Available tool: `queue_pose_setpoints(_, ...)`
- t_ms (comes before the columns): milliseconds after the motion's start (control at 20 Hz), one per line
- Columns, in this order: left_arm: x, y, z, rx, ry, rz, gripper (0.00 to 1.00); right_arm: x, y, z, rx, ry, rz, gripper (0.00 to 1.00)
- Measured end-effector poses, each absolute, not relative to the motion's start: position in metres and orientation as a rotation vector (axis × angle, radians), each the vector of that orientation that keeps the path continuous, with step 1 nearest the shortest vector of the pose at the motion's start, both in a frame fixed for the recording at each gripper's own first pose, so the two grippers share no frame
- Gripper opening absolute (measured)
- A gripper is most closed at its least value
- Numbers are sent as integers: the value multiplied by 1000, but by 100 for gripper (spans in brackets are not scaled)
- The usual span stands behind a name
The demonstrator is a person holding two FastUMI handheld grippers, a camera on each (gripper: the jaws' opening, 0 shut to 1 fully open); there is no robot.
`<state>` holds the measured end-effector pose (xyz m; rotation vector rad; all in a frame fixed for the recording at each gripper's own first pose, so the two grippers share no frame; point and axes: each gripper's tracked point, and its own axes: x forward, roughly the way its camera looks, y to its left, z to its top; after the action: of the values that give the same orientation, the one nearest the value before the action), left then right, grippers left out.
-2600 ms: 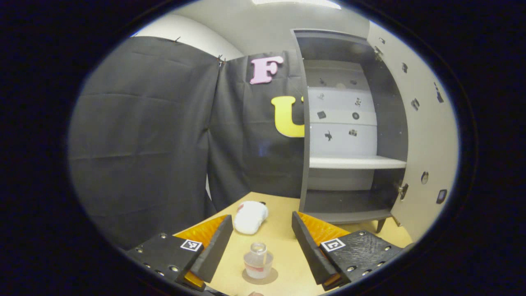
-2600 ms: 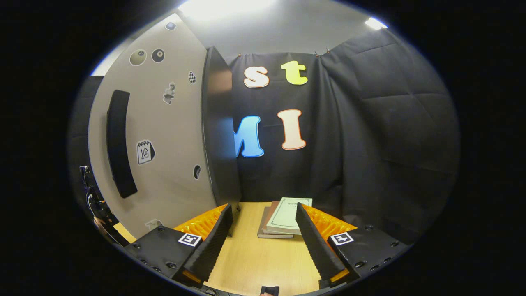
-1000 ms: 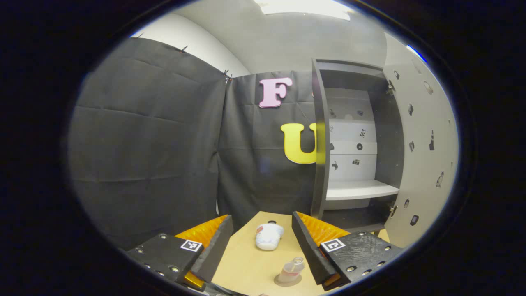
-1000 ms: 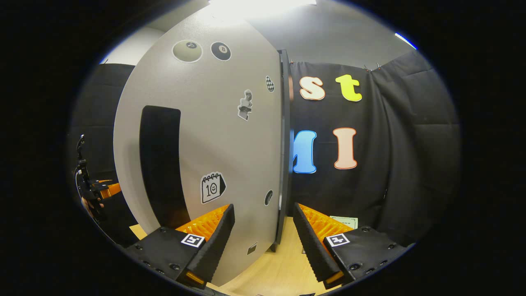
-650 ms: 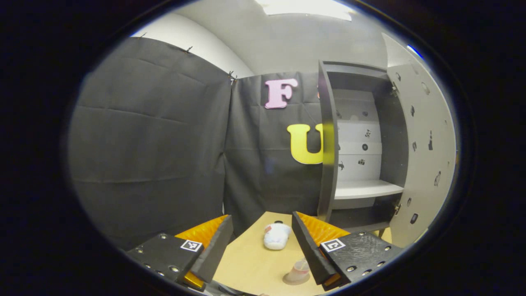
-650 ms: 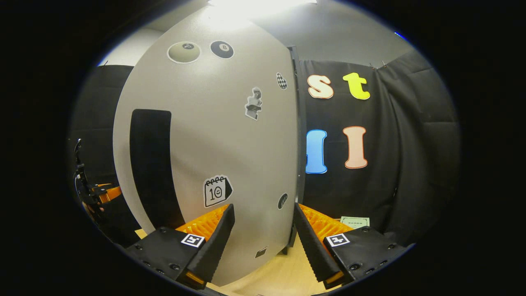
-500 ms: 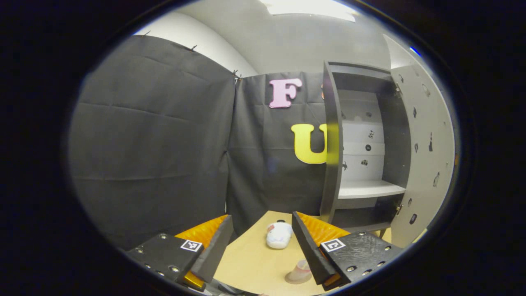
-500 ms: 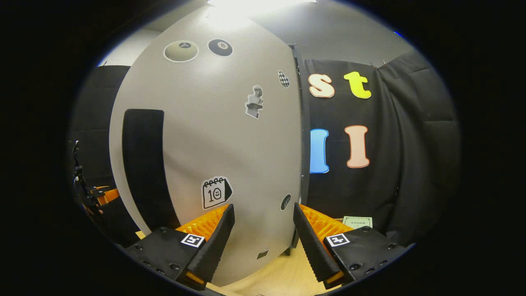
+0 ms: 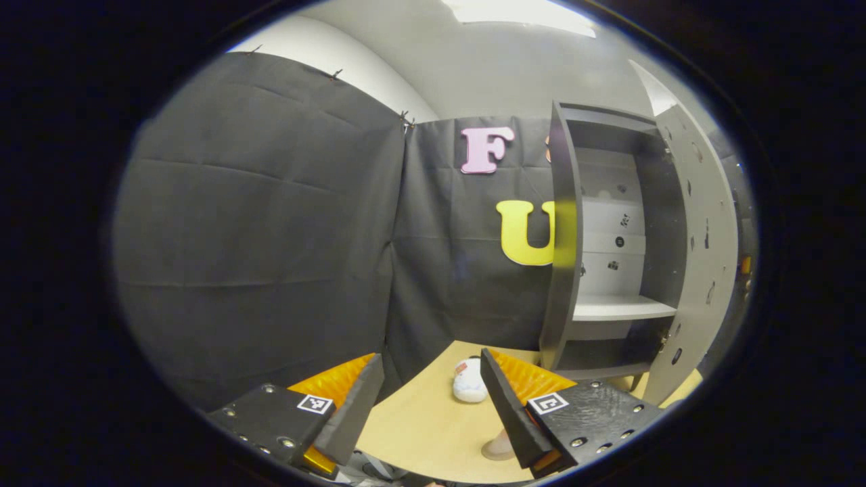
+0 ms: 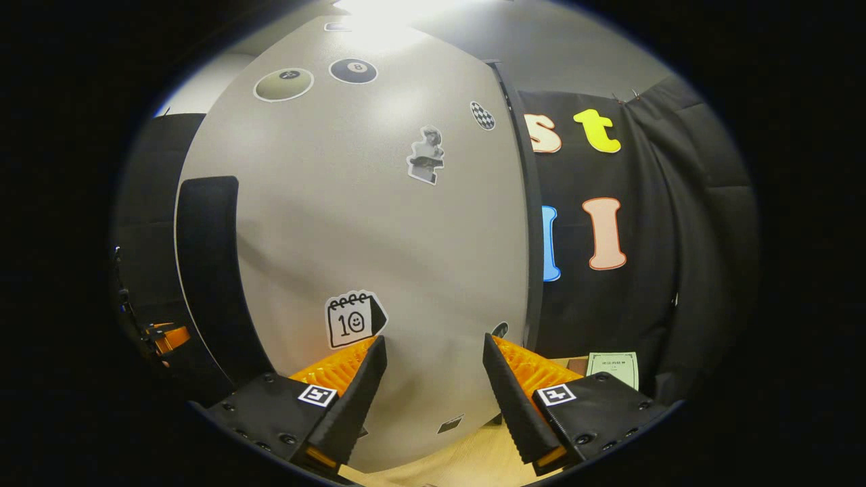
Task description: Open the cabinet door with the right hand, grasp the bottle in the cabinet with the left hand and place it on the coaster, then close the cabinet door with the right hand.
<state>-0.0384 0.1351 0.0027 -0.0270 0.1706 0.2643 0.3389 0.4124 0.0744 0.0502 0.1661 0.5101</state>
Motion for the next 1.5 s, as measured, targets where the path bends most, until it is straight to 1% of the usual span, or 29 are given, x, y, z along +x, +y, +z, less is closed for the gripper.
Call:
queue_pose_setpoints(100,-43,144,4,-18,173,279,87,342,422,73,61,166,518,88)
queue_pose_setpoints(150,-48,150,3,-17,175,286,87,341,429,72,68,167,522,92)
queue_pose_setpoints(200,-49,154,3,-17,178,293,87,341,436,71,76,168,525,92)
queue_pose_setpoints(250,-51,158,1,-18,182,300,89,340,441,71,83,169,526,92)
queue_pose_setpoints(300,-53,162,1,-18,184,308,89,343,447,71,92,171,524,92)
queue_pose_setpoints(350,-57,167,2,-16,184,316,87,348,452,69,97,174,519,92)
queue_pose_setpoints(550,-71,188,-2,-7,195,351,87,369,467,59,57,166,463,92)
queue_pose_setpoints(650,-78,196,-2,-6,203,370,87,376,479,51,50,173,459,92)
queue_pose_setpoints(700,-78,198,-5,-9,206,379,87,380,486,48,54,179,461,88)
queue_pose_setpoints(750,-77,201,-8,-13,208,387,87,384,489,49,61,170,454,92)
queue_pose_setpoints(850,-85,210,-7,-20,210,397,87,393,496,49,60,163,446,92)
queue_pose_setpoints(1100,-84,210,-10,-15,213,396,87,401,502,47,69,157,426,92)
queue_pose_setpoints(1450,-76,203,-12,7,215,371,87,437,523,41,105,153,373,92)
queue_pose_setpoints(1500,-75,204,-11,10,211,370,87,437,527,42,114,153,374,88)
